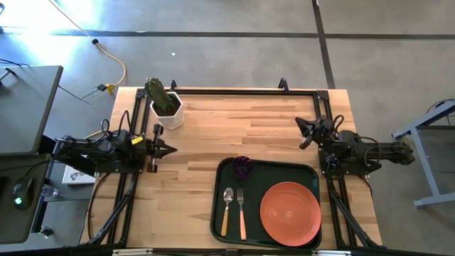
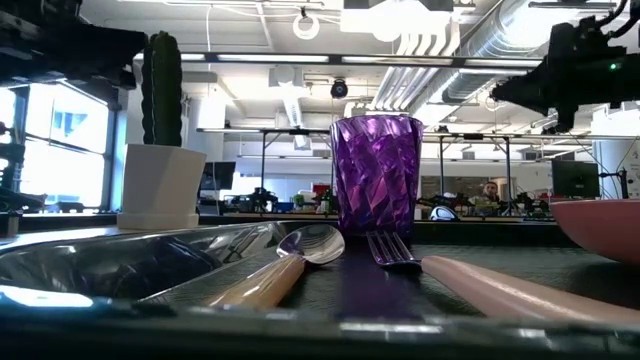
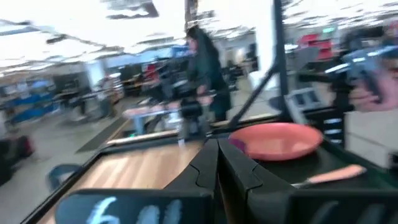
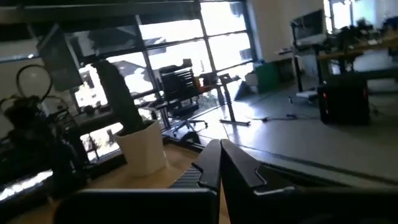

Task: Pick and place plate/cup/fork/spoon on tray
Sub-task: Return to Home Position

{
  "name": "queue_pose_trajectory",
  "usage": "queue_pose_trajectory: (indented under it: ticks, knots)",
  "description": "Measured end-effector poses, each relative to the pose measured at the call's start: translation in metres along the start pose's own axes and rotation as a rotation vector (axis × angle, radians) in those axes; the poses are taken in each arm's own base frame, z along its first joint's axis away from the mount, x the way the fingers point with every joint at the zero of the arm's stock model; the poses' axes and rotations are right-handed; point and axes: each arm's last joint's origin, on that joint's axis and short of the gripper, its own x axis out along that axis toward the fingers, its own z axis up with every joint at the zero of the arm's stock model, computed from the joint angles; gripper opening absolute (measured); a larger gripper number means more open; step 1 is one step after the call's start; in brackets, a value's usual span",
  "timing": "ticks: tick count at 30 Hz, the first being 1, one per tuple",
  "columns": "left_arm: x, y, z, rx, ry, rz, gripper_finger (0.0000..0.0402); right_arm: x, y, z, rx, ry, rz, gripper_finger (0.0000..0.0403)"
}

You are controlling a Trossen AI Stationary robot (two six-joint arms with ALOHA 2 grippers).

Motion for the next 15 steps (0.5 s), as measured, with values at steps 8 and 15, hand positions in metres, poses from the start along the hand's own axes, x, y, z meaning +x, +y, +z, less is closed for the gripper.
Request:
queue_pose_trajectory:
  ticks: [8,15]
  knots:
    - [-0.001,0.000,-0.014,-0.065,0.151,0.057,0.0000,-0.001,0.004,-0.005,0.114,0.077,0.157,0.0000]
    - [0.000,-0.001,-0.014,-0.183,0.145,0.019,0.0000,-0.004,0.013,-0.010,0.117,0.191,0.505,0.0000]
